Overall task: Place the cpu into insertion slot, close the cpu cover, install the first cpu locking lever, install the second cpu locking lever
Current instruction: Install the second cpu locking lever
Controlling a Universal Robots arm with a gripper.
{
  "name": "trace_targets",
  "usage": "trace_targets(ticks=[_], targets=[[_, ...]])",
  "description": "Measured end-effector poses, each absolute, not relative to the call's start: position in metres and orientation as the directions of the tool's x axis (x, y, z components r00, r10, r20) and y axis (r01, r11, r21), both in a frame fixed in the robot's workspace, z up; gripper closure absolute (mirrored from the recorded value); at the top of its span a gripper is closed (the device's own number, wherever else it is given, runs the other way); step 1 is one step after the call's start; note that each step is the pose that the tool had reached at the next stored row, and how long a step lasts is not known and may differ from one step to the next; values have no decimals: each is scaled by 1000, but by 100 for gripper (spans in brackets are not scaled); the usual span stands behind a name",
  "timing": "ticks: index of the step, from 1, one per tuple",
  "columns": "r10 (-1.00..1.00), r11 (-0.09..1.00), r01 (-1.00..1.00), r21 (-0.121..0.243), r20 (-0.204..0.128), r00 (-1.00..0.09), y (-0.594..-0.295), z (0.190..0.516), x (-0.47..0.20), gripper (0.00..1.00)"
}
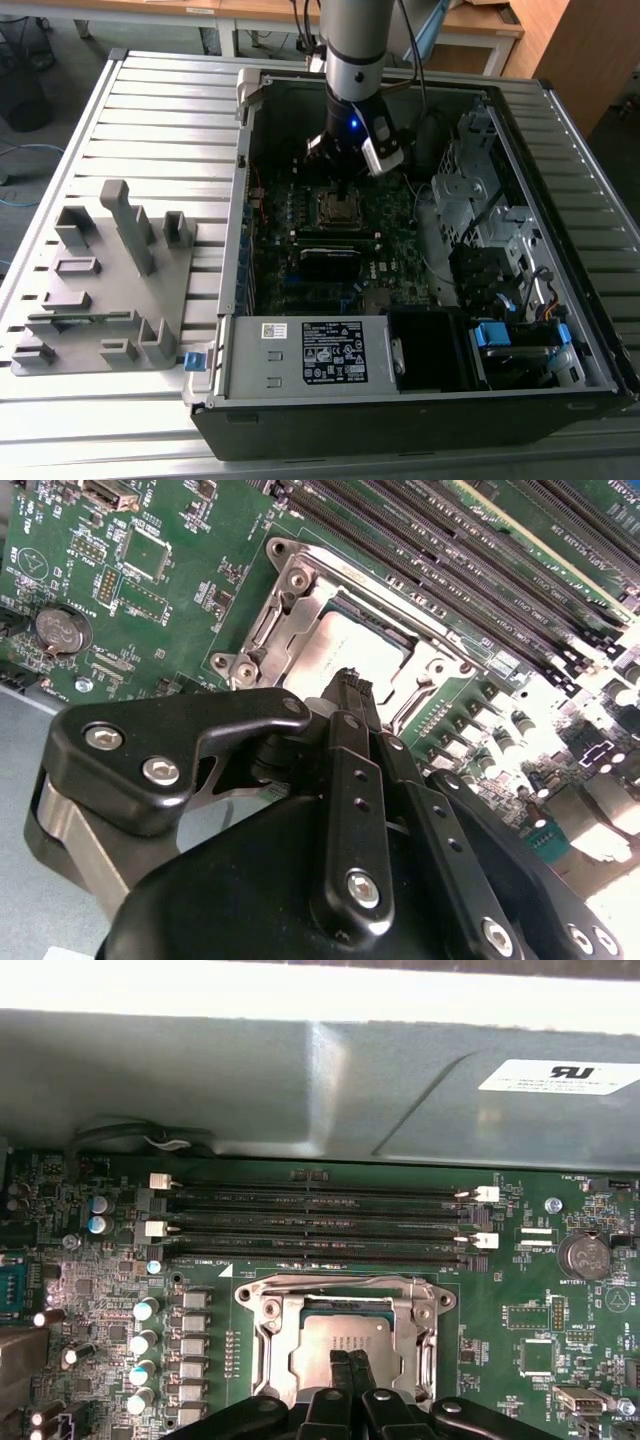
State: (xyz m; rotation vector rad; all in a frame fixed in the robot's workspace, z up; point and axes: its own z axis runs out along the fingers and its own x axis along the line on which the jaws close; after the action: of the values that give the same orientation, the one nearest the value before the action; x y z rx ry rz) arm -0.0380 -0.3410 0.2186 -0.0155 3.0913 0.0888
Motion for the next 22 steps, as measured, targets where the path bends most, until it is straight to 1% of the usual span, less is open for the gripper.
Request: trace_targets(ticks=[15,22], targets=[[-9,998,-11,57,-49,-999,-341,234,-38,89],[-9,998,-11,57,-49,-999,-341,234,-38,89]])
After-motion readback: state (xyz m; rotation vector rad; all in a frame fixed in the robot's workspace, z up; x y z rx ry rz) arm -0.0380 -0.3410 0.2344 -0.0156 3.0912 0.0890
